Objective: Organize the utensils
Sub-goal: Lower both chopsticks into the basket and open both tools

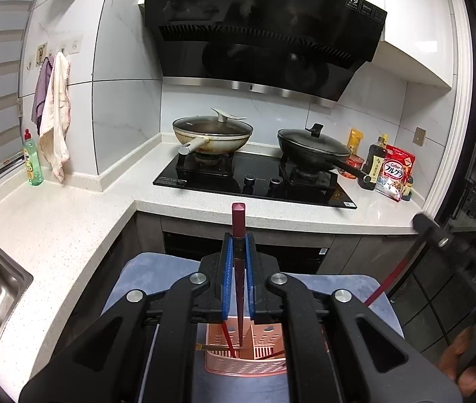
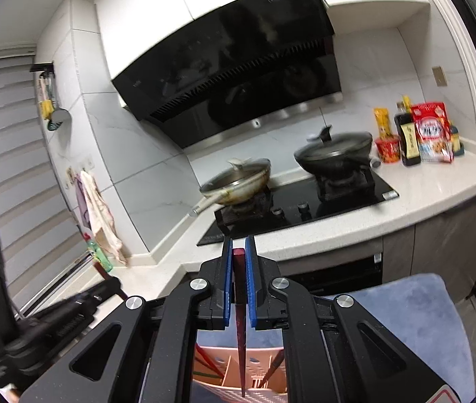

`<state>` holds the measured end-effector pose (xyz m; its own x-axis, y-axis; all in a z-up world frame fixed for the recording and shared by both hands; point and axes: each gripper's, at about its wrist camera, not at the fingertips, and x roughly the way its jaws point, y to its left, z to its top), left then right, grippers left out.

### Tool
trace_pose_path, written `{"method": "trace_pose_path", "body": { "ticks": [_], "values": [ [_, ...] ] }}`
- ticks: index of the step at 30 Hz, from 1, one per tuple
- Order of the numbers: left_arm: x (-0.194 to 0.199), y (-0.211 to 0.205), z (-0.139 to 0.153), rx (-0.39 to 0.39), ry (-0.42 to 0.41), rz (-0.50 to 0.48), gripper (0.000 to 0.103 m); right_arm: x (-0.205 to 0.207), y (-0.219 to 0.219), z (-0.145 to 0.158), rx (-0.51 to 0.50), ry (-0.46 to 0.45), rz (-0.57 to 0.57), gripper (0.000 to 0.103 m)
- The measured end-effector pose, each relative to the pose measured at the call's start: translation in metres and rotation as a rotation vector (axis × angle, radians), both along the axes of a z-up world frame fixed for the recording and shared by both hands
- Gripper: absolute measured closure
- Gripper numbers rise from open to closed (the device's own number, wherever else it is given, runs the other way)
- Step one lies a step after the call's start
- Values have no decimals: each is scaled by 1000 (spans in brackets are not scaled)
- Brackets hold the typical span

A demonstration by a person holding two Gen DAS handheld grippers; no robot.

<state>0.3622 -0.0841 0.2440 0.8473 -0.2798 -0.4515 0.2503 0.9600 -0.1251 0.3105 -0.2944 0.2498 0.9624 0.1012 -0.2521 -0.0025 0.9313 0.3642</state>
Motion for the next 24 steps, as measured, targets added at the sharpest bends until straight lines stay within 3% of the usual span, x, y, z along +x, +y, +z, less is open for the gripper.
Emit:
{"method": "trace_pose_path", "body": {
  "ticks": [7, 17, 20, 23, 24],
  "values": [
    [3, -2, -4, 7, 7, 3, 96, -1, 0, 27, -26, -67, -10, 96],
    [8, -6, -22, 29, 49, -3, 96, 26, 8, -35, -53, 77, -6, 95],
    [10, -7, -26, 19, 68, -11, 96, 28, 9, -41, -64, 98, -10, 95],
    [9, -7, -26, 17, 69, -12, 93, 25, 9, -38, -65, 97, -14, 83],
    [8, -7, -26, 24, 65, -8, 88, 22, 9, -35, -61, 91, -14, 76]
  ]
}}
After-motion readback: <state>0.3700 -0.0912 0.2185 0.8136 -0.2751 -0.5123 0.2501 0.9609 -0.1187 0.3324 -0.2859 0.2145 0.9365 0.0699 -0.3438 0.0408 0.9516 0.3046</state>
